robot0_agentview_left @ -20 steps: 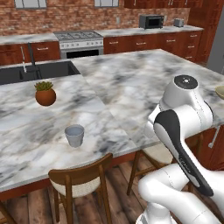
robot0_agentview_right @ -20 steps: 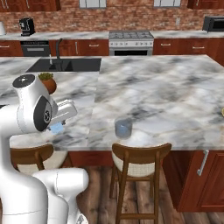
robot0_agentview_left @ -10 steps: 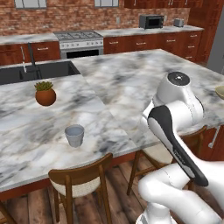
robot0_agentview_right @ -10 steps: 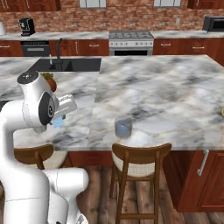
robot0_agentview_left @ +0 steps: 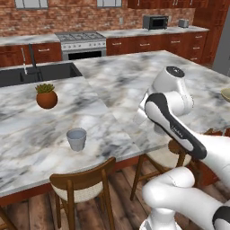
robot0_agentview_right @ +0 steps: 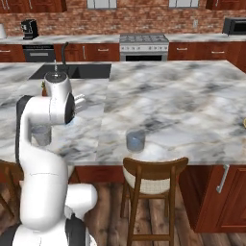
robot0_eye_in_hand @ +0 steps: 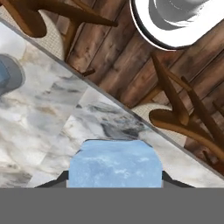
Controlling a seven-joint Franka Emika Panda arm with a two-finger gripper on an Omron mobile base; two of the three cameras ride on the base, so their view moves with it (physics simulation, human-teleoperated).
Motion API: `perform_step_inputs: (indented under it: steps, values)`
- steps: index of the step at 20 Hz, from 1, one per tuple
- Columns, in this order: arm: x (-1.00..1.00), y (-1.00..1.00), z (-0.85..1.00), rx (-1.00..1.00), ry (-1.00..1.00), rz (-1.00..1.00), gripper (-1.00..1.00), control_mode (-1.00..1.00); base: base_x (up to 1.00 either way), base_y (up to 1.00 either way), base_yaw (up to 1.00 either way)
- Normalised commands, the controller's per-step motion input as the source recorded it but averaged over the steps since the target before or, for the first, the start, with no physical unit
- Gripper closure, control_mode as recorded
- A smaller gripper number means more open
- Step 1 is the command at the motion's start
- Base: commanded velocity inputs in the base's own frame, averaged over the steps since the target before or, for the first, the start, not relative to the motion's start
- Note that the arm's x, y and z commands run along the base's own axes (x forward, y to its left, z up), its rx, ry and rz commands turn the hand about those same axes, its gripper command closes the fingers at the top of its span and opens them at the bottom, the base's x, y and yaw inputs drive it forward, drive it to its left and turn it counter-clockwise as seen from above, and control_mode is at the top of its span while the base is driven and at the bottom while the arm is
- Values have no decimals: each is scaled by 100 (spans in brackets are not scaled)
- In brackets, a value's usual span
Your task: There are four ice cubes in the ice bowl. Place two ice cubes in each glass of water.
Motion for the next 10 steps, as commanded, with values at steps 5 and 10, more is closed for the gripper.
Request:
perform_step_inputs:
  steps: [5,10]
  values:
    - [54,56,0,0,7,18,100,-100,0,0,0]
    - [46,74,0,0,16,9,100,-100,0,0,0]
